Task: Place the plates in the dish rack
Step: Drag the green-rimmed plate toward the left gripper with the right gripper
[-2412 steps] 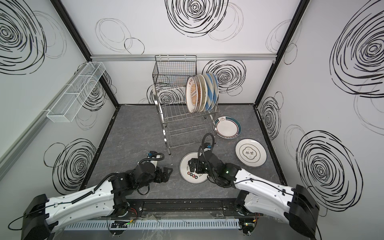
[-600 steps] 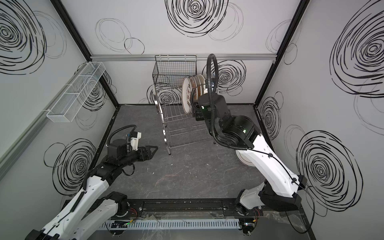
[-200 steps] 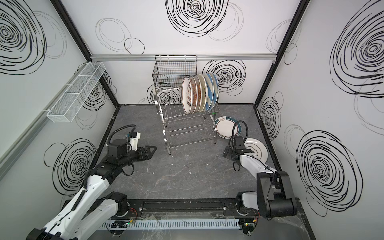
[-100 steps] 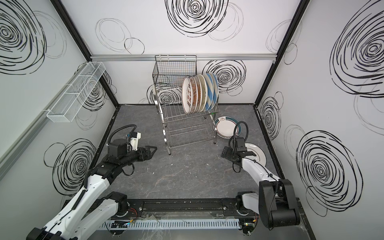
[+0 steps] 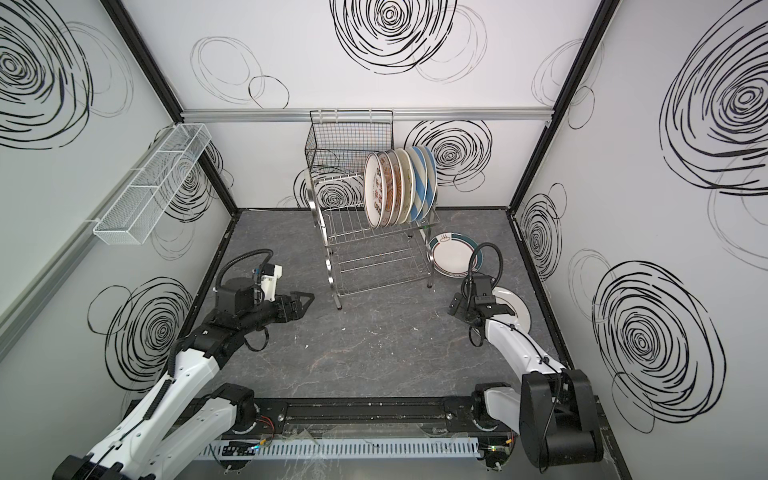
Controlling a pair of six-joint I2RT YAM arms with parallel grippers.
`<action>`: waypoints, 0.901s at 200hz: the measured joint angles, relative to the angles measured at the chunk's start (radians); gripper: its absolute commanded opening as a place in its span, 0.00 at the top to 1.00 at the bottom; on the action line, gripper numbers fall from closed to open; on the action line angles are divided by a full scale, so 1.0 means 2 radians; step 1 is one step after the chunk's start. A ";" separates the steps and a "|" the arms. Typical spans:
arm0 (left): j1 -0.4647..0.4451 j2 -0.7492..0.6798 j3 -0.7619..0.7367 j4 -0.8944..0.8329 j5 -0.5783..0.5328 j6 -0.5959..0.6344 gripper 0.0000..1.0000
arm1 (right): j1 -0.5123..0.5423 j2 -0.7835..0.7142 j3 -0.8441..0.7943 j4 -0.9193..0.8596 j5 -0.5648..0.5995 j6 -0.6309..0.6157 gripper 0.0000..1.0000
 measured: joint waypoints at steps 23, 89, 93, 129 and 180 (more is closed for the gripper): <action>0.000 0.000 0.000 0.000 0.000 0.000 0.04 | 0.000 0.023 0.003 0.001 0.001 0.000 0.00; 0.000 0.001 0.000 0.000 0.000 0.000 0.04 | 0.004 0.039 0.002 0.001 -0.025 -0.005 0.00; -0.001 0.001 0.000 0.000 0.000 0.000 0.04 | 0.006 0.038 0.002 0.002 -0.028 -0.004 0.00; -0.030 0.001 0.000 -0.001 -0.016 0.000 0.04 | 0.037 0.022 -0.008 0.004 -0.050 -0.001 0.00; -0.088 -0.011 0.000 -0.016 -0.053 -0.007 0.04 | 0.091 -0.014 -0.030 0.011 -0.078 0.026 0.00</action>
